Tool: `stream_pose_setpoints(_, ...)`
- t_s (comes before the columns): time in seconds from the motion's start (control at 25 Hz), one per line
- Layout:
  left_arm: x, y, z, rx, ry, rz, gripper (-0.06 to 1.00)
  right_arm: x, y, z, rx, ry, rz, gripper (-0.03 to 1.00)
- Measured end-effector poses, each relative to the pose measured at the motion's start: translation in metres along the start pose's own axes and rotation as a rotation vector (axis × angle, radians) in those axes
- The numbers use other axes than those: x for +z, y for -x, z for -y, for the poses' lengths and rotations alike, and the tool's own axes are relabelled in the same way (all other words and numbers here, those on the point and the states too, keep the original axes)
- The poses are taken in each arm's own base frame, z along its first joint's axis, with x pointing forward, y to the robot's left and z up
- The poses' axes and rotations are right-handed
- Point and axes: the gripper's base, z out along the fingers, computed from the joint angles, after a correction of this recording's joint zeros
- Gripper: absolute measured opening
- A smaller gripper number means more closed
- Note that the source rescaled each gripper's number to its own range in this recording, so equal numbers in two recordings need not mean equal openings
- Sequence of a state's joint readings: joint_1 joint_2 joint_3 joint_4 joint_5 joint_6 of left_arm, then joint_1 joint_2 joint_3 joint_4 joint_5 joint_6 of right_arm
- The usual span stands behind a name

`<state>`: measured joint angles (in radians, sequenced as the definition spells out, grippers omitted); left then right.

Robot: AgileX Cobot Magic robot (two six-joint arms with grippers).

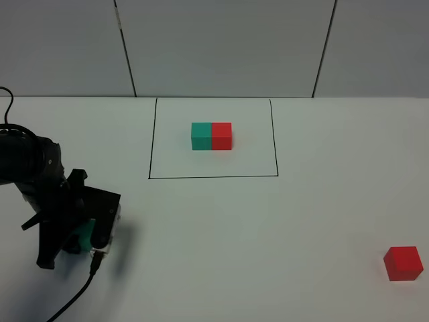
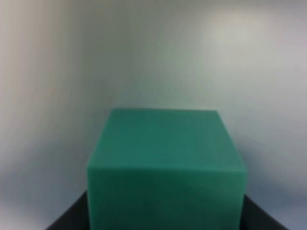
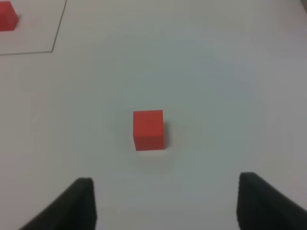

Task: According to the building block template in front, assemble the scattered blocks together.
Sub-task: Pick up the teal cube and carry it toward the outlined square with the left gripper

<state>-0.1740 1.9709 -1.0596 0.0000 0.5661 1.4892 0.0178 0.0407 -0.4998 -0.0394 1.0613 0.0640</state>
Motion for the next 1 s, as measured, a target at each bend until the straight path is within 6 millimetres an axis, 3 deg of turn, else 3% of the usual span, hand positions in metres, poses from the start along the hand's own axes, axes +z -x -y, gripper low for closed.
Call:
stream_pose_setpoints(0.52, 0.000, 0.000, -0.001, 0.083, 0.008, 0.000, 0.00, 0.000, 0.000, 0.000, 0.000, 0.000, 0.000, 0.58)
stream_pose_setpoints(0.88, -0.003, 0.010, -0.006, -0.042, -0.011, 0.108, 0.00, 0.000, 0.000, 0.000, 0.000, 0.000, 0.000, 0.58)
stream_pose_setpoints(1.0, -0.014, 0.015, -0.015, -0.101, -0.028, 0.149, 0.00, 0.000, 0.000, 0.000, 0.000, 0.000, 0.000, 0.58)
